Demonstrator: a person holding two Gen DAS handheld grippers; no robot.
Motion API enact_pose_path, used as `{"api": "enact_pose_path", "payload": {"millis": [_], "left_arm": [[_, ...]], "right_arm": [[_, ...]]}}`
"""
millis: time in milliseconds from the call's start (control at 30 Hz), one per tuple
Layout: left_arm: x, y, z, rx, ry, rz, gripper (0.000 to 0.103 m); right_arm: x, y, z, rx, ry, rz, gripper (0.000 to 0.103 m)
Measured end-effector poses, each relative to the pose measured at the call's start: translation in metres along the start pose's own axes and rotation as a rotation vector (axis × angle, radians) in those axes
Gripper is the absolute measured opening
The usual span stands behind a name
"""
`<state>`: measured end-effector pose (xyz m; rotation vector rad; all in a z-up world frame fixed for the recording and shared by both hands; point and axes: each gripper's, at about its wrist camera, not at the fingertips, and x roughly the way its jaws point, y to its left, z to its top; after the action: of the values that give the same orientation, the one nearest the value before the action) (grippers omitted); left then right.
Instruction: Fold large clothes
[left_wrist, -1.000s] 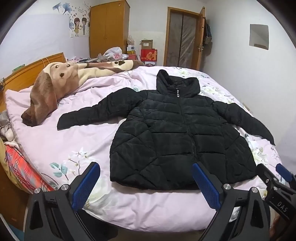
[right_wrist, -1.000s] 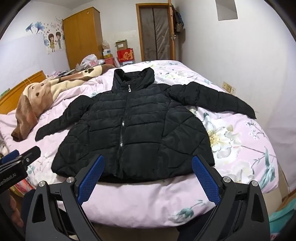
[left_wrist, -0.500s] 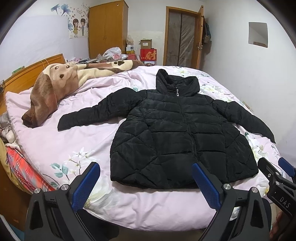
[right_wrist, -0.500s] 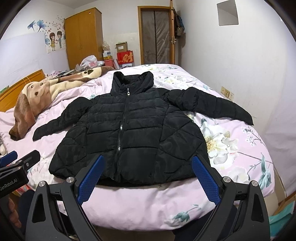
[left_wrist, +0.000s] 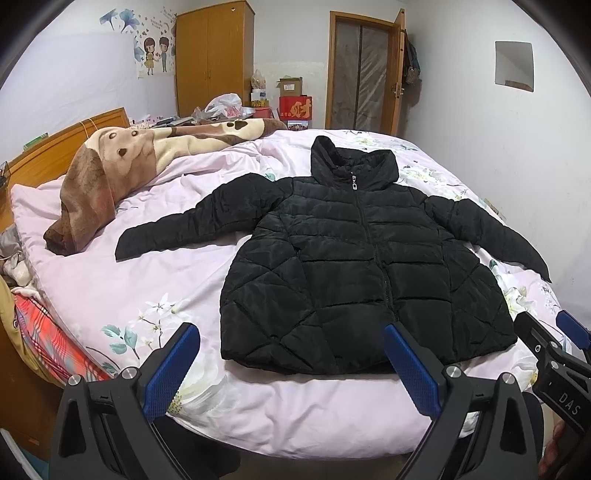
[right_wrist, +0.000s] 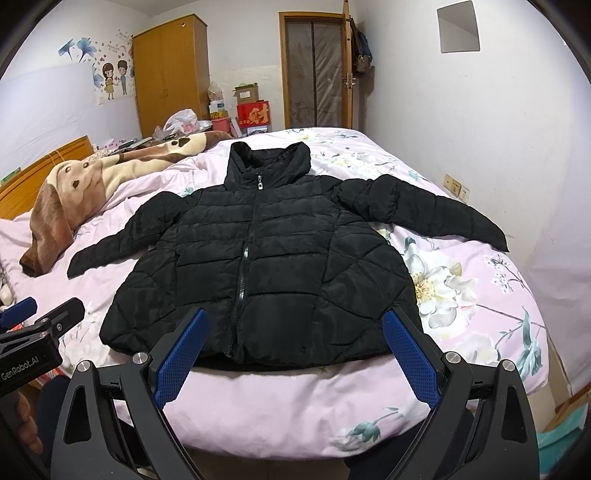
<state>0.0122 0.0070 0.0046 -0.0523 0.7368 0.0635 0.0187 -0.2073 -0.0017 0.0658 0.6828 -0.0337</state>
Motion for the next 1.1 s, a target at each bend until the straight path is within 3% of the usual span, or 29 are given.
{"api": "enact_pose_path", "payload": {"millis": [1100], "left_arm": [[0.009,0.010,-0.001,-0.002,0.031,-0.004,0.101]], "right_arm": [[0.010,0.005,-0.004,-0.006,0.027,-0.006,0.096]]}}
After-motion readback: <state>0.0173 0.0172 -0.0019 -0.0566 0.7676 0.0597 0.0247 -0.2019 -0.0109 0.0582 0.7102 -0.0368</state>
